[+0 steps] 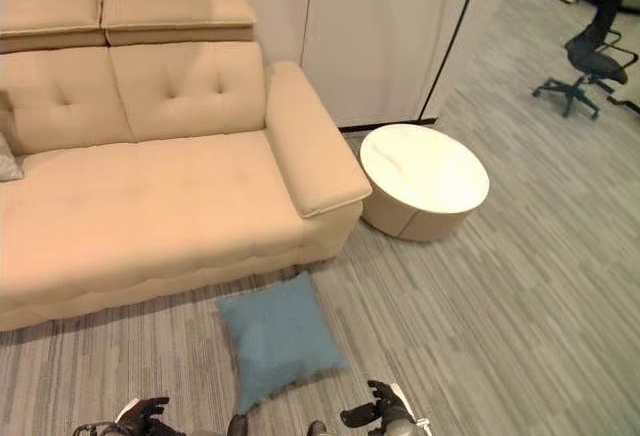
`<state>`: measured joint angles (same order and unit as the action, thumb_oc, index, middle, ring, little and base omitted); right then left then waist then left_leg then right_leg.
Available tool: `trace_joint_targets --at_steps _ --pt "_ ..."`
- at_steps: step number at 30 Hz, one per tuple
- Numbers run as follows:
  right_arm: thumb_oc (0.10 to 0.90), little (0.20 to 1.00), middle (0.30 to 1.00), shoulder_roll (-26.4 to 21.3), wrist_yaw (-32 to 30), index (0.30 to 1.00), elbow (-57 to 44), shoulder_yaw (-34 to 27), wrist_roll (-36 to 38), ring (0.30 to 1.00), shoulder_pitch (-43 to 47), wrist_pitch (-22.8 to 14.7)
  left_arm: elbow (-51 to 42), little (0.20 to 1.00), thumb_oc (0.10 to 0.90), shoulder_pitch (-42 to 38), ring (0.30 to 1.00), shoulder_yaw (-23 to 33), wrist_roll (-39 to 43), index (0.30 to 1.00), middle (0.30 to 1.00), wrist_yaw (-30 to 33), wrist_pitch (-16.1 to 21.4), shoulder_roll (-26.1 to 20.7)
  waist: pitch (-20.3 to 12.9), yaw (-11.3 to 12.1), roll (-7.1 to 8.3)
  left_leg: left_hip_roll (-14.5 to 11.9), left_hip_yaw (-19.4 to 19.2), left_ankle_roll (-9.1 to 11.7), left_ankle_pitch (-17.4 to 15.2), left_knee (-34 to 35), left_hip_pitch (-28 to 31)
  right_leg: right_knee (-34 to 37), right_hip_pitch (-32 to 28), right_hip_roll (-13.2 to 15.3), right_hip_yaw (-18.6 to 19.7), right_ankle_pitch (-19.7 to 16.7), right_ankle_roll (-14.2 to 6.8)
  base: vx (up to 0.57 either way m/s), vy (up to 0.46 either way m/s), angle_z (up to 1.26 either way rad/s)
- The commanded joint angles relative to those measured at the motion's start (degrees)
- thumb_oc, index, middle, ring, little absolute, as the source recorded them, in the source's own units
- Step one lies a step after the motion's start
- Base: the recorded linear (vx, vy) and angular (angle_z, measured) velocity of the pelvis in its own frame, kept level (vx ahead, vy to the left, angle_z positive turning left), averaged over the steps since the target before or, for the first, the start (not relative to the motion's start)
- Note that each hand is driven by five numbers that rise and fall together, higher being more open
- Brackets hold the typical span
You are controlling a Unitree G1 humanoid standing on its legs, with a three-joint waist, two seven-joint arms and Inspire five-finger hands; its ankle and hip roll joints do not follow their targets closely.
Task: Pick up all the scattered cushions and arrange them neatly on the sofa.
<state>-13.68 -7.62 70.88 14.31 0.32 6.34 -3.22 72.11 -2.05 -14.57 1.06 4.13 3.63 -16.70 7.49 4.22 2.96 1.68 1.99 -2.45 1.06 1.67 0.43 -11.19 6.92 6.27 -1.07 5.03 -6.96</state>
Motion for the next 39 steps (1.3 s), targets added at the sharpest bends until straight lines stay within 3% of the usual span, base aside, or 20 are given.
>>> trace_joint_targets --at_steps 1,7,10,13,16,18,23,25,27,28,32,39 --pt "0.8 0.9 0.9 -4.16 -0.38 0.9 -1.38 0.02 -0.05 0.9 0.3 -0.3 0.12 0.9 0.8 -2.56 0.9 0.59 0.38 0.9 0.9 0.22 2.63 0.73 -0.16 0.65 -0.2 0.85 5.58 2.88 -2.8 -0.93 -0.72 9.47 -2.45 0.74 -4.33 -6.13 -1.41 0.09 -0.189 0.65" --pt "0.8 0.9 0.9 -5.56 -0.83 0.9 -2.66 0.63 -0.07 0.9 1.58 -1.14 -0.28 0.9 0.8 -3.58 0.9 0.31 0.9 0.9 0.9 0.36 2.84 1.54 0.09 0.72 -0.2 -1.21 6.22 5.76 -1.5 -1.31 -3.31 13.83 -4.44 -0.57 -8.72 -6.66 -0.62 0.04 -0.178 0.42" --pt "0.8 0.9 0.9 -6.37 -1.22 0.9 -2.67 0.6 0.16 0.9 1.99 -1.38 -0.66 0.9 0.8 -4.34 0.9 -0.49 0.76 0.9 0.9 0.36 2.89 2.14 1.22 0.17 -0.27 -2.29 3.93 6.65 -1.37 -3.78 -5.28 15.26 -5.87 -0.47 -11.09 -6.34 -0.28 0.01 -0.1 0.39" --pt "0.8 0.9 0.9 -7.07 -1.29 0.9 -2.23 0.44 0.21 0.9 1.94 -1.11 -1.74 0.9 0.8 -4.92 0.9 -1.1 0.94 0.9 0.9 0.35 2.91 2.57 1.75 -0.65 -0.3 -3.2 -1.8 6.41 -1.4 -6.2 -6.85 15.35 -6.69 0.02 -13.71 -5.77 0.18 -0.03 -0.041 0.43" --pt "0.8 0.9 0.9 -7.03 -1.14 0.9 -1.92 -0.26 0.5 0.9 1.21 -0.78 -2.12 0.9 0.8 -4.97 0.9 -1.36 0.28 0.9 0.9 0.35 2.71 2.69 1.18 -1.82 -0.35 -4.69 -11.23 5.66 -1.76 -6.9 -7.07 14.96 -7.22 0.68 -16.91 -5.33 0.25 0.01 -0.008 0.64" --pt "0.8 0.9 0.9 -6.52 -0.84 0.9 -1.22 -0.21 0.23 0.9 0.8 -0.6 -1.75 0.9 0.8 -4.38 0.9 -0.97 -0.18 0.9 0.9 0.15 2.41 2.58 0.76 -1.93 -0.32 -4.9 -13.13 5.54 -2.55 -6.88 -5.81 14.69 -8.09 0.53 -17.75 -4.97 0.19 0.09 0.049 0.79" --pt "0.8 0.9 0.9 -4.88 -0.61 0.9 -0.55 0.12 -0.44 0.9 0.39 -0.4 -0.62 0.9 0.8 -3.16 0.9 1.12 0.09 0.9 0.9 0.13 1.91 1.34 -0.71 -0.41 1.17 -3.61 -10.38 4.41 -3.75 -5.52 -4.04 12.97 -9.14 0.92 -17.47 -4.21 -0.35 0.12 0.084 0.05" --pt "0.8 0.9 0.9 -4.14 -0.09 0.9 -1.04 0.35 -0.94 0.9 0.88 -0.3 -0.25 0.9 0.8 -2.56 0.9 2.31 0.36 0.9 0.9 0.04 1.85 0.35 -0.21 0.91 1.14 -2.52 -8.69 2.99 -4.27 -3.46 -1.96 5.11 -6.5 2.62 -16.78 -4.14 -1.5 0.05 0.243 -0.18" --pt "0.8 0.9 0.9 -3.57 0.17 0.9 -1.96 0.41 -0.77 0.9 1.44 -0.55 -0.11 0.9 0.8 -2.63 0.9 2.88 0.43 0.9 0.9 0.2 1.92 -0.83 0.73 0.54 0.76 -2.0 -7.14 1.72 -4.28 -3.18 -1.3 -2.79 -2.07 3.46 -13.75 -5.45 -3.1 0.07 0.203 -0.57" --pt "0.8 0.9 0.9 -3.48 0.26 0.9 -2.14 0.37 -0.81 0.9 1.36 -0.62 0.09 0.9 0.8 -2.38 0.9 2.95 0.32 0.9 0.9 0.26 2.07 -1.11 0.69 0.1 0.39 -1.61 -6.02 1.5 -4.47 -2.68 -0.36 -2.92 -0.77 3.02 -11.74 -5.48 -2.81 0.13 0.083 -0.17" --pt "0.8 0.9 0.9 -3.71 0.29 0.9 -2.04 0.18 -0.76 0.9 1.13 -0.4 0.31 0.9 0.8 -2.33 0.9 2.91 0.39 0.9 0.9 0.32 2.31 -1.33 0.54 -0.42 0.24 -1.06 -4.11 1.8 -4.93 -1.55 1.41 3.59 -0.67 3.08 -10.67 -6.23 -2.06 0.15 -0.015 0.36" --pt "0.8 0.9 0.9 -4.07 0.04 0.9 -1.65 0.08 -0.72 0.9 0.39 -0.47 1.5 0.9 0.8 -1.91 0.9 3.02 -0.44 0.9 0.9 0.38 2.28 -0.82 -0.66 -0.66 0.89 -1.78 -2.83 3.7 -5.46 -1.22 2.22 8.66 -3.89 2.26 -12.59 -6.56 -1.73 0.11 -0.095 0.29"
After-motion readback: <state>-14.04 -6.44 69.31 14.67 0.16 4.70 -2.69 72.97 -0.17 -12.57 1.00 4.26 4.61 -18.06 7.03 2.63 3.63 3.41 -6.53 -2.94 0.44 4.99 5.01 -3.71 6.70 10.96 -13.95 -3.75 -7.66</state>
